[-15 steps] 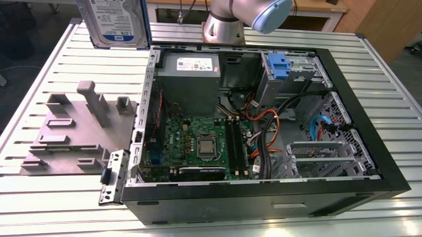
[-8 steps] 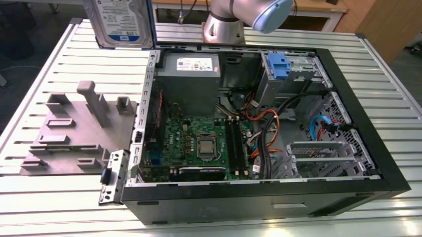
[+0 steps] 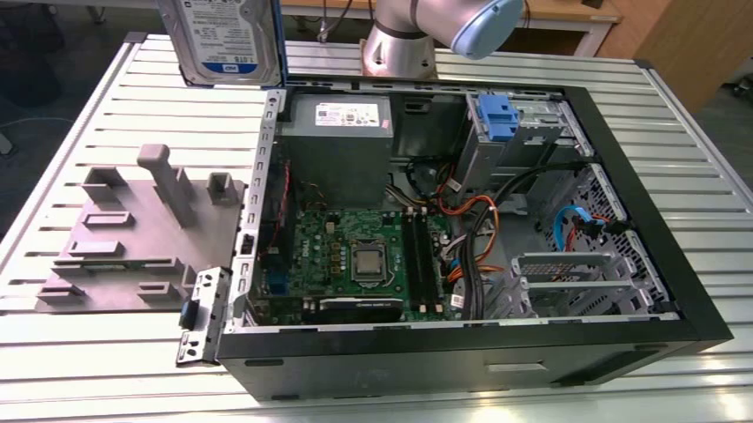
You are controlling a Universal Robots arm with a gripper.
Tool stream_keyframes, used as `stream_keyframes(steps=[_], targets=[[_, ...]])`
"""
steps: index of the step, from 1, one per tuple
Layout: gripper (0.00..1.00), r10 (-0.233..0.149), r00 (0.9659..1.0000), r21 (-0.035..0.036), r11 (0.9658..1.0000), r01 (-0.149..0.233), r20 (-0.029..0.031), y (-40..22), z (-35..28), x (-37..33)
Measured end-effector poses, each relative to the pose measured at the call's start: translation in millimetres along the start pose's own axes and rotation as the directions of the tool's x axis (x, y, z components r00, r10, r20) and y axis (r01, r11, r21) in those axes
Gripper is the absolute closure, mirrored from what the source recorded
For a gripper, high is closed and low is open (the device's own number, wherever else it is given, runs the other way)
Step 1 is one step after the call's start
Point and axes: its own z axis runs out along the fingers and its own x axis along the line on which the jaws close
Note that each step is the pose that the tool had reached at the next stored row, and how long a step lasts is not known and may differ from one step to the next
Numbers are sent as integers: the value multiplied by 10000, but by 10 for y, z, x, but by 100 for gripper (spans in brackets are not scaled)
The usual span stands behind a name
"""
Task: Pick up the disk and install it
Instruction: 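Pick up the disk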
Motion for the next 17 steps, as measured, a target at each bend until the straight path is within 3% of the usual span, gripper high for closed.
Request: stream_keyframes(steps=[17], targets=[[65, -1, 10000, 0, 10000, 1, 4, -24, 0, -1]])
